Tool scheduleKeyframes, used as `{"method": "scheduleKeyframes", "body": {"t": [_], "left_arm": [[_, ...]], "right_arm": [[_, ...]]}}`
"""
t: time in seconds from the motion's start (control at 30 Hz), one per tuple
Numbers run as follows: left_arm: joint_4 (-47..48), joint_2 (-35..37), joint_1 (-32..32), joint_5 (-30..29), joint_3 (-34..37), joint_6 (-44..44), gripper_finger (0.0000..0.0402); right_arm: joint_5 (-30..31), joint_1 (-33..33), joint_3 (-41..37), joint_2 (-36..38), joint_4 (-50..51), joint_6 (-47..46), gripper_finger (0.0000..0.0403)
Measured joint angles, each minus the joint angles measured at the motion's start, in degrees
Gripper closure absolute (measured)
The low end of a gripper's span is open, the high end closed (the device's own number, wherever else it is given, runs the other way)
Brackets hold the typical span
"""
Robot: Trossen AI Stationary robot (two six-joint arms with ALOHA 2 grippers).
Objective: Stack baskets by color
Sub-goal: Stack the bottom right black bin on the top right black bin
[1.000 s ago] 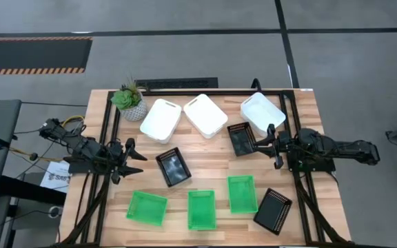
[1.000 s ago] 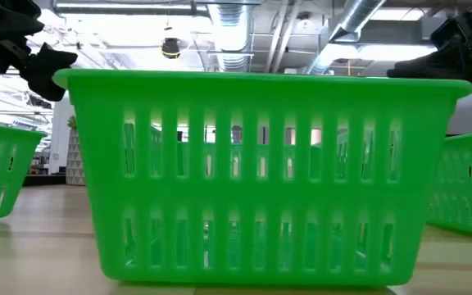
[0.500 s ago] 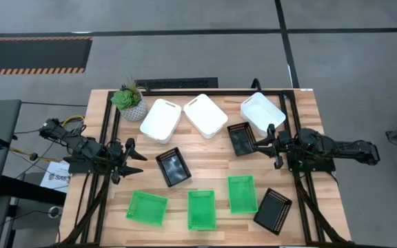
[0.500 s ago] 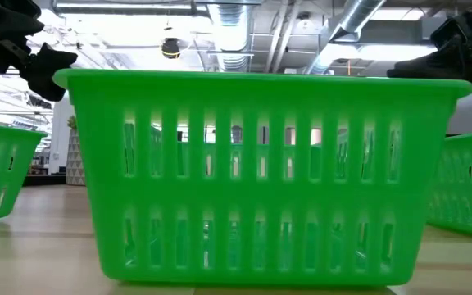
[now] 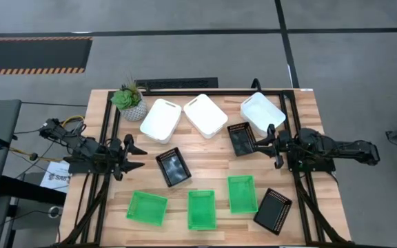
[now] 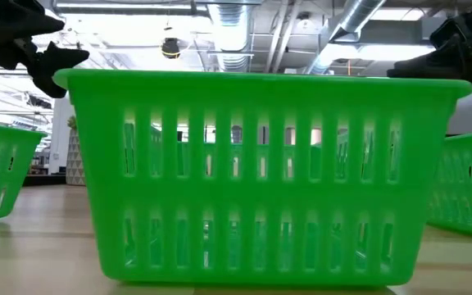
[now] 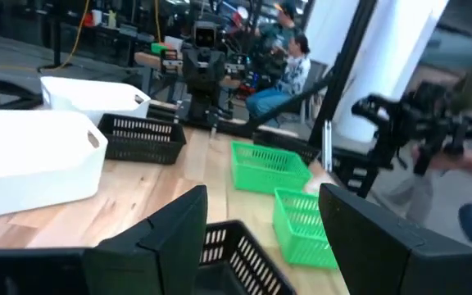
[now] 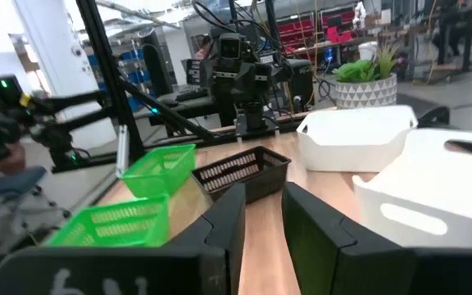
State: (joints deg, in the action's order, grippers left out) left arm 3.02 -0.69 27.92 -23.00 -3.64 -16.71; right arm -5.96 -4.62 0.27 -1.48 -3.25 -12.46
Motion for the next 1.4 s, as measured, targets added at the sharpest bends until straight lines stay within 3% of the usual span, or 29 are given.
{"method": "scheduleKeyframes", "body": {"t": [0.33,0.47,0.8,1.0,1.17,1.3,1.4], "left_arm": [[-7.82,0.0,-0.02,-10.0,0.0,-3.16,0.0178],[-11.71,-0.02,0.0,-11.63,-0.02,-4.42,0.0178],[-21.3,0.0,0.0,-12.24,-0.09,-5.43,0.0178],[-24.41,-0.02,0.0,-12.93,-0.43,-7.34,0.0178],[-24.79,-0.37,0.0,-13.76,-4.95,-9.1,0.0178],[-22.93,-2.81,0.0,-13.75,-11.64,-6.82,0.0178],[-15.09,-6.41,0.0,-15.47,-18.59,-6.75,0.0178]], "right_arm": [[1.16,0.0,0.0,-0.02,-3.2,-3.9,0.0296],[1.21,0.02,0.01,0.0,-4.44,-12.01,0.0296],[2.9,-0.02,0.0,0.0,-5.27,-12.82,0.0296],[3.08,-0.02,0.9,-0.02,-12.92,-14.86,0.0296],[6.96,-0.02,7.55,0.02,-16.6,-8.49,0.0292],[15.85,-0.02,16.21,-2.74,-8.14,-3.79,0.0276],[21.71,-0.03,25.3,-7.66,3.89,-3.53,0.0258]]}}
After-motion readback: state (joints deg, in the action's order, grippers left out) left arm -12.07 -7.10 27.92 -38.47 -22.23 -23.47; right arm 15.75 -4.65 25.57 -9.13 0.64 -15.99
